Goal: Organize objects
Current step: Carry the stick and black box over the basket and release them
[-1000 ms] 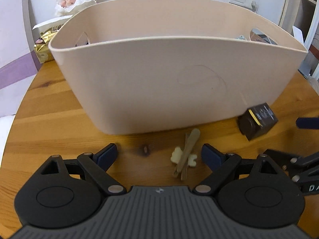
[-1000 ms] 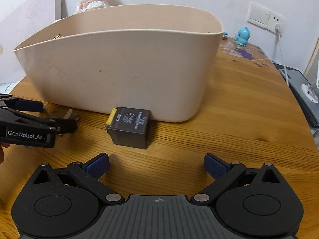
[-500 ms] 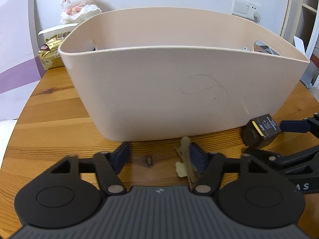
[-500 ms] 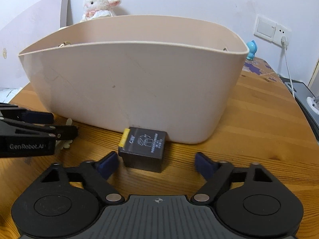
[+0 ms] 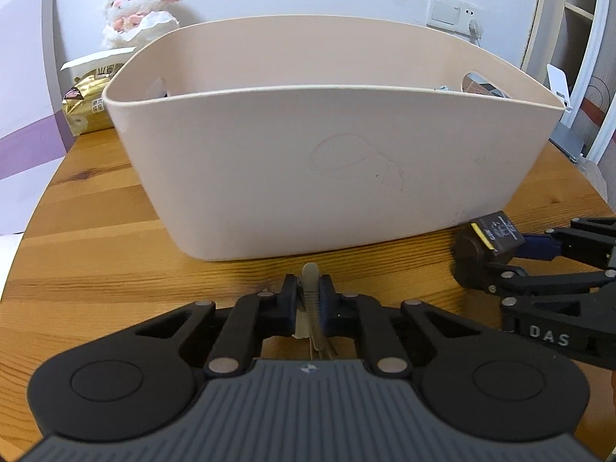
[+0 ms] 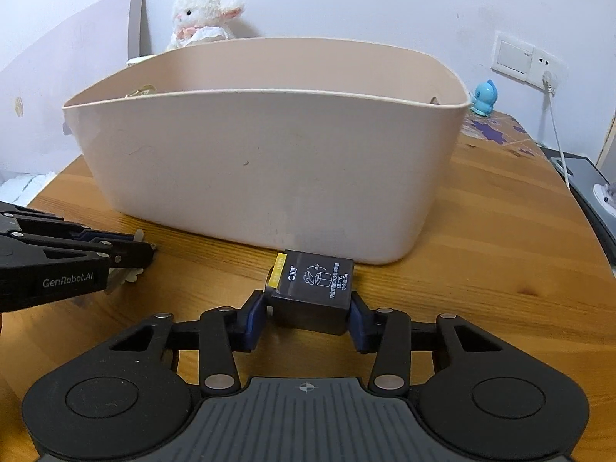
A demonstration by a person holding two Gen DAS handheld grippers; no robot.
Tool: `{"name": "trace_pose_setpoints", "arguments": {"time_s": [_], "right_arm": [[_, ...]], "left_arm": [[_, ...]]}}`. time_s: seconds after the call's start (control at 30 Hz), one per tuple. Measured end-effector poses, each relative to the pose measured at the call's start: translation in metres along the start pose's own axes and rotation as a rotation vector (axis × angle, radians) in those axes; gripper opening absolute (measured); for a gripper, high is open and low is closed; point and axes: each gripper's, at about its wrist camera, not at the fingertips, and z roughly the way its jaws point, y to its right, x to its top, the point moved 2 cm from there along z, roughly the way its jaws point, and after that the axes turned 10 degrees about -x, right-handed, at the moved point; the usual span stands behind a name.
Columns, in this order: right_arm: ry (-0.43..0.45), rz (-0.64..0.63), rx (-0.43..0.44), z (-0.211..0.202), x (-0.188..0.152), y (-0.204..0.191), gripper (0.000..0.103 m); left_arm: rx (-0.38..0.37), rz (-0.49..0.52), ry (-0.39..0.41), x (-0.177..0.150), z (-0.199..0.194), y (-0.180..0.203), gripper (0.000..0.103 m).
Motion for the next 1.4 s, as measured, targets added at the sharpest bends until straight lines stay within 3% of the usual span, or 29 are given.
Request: {"name": "trace_pose_setpoints", "arguments": {"time_s": [0.33,0.6,0.87,1.17,1.4], "right_arm": [[0.100,0.028,-0.016,-0.053,-0.003,0.016,0.041],[0.233,0.074,-0.052,-0.099,0.011,0.029,0.041],[0.336,0.078,-0.079,-0.119,0.044,0.039,0.041],[0.366,0.066,-0.118,-0.098,0.085,0.039,0.041],[0.304,0.070,-0.128,-0.055,0.103,0.035,0.041]], "left_arm": [[0.014,-0.023,-0.005,-0.015,-0.027,-0.005,0.011],[0.037,-0.018,0.099,-0.002,-0.075,-0.010,0.011],[0.050,-0.014,0.201,0.035,-0.107,-0.014,0.011],[0.067,0.016,0.233,0.087,-0.086,-0.012,0.011],[0.112,0.043,0.166,0.112,-0.034,-0.006,0.011]]}}
